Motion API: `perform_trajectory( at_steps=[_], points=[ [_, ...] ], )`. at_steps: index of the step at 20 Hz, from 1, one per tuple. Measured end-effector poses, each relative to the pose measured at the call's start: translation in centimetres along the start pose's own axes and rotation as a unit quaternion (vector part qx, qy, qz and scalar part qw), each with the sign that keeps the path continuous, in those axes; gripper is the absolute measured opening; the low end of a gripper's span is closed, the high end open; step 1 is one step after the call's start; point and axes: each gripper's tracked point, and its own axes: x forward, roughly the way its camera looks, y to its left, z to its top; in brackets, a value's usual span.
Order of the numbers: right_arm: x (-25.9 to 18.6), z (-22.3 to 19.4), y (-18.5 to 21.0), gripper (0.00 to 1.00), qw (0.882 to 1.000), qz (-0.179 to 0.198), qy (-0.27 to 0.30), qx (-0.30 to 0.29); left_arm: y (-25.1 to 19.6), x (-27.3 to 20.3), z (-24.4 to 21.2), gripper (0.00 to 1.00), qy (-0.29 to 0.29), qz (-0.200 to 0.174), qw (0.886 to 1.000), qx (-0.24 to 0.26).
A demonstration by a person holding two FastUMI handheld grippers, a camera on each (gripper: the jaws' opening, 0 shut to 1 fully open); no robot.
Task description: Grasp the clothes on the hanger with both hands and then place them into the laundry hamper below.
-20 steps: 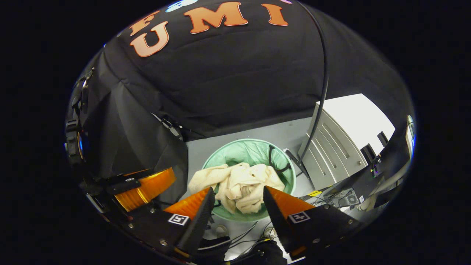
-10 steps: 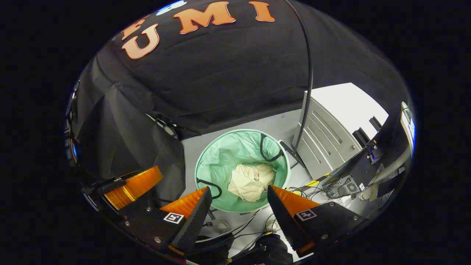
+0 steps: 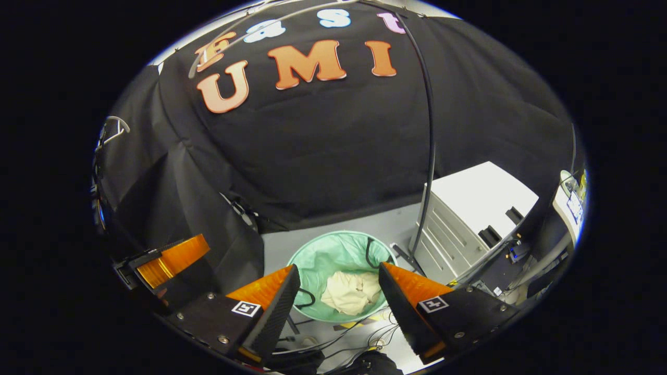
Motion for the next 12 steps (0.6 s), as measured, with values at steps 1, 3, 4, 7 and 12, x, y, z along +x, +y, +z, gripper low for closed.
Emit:
perform_trajectory(
  at_steps=[1,3,4,7,12],
  points=[
    [-0.7,1.4,0.1,0.95,1.000,0.002,-0.012,0.001,0.1,-0.7,1.5,0.95,-0.018,0.002,1.000,-0.001],
    [-2.6,4.5,0.3,0.95,0.999,0.001,-0.045,-0.006,0.2,-2.3,4.5,1.00,-0.060,0.005,0.998,-0.002],
    [-3.6,6.1,0.3,0.94,0.998,-0.001,-0.065,-0.012,0.3,-3.3,6.0,0.98,-0.082,0.007,0.997,-0.002],
    [-7.3,10.5,0.3,0.94,0.992,-0.008,-0.121,-0.021,0.6,-5.3,10.2,0.99,-0.130,0.012,0.991,-0.005],
    [-12.5,16.1,-0.8,0.94,0.980,-0.015,-0.198,-0.014,0.2,-8.2,15.5,0.97,-0.190,0.004,0.981,-0.022]
  ],
)
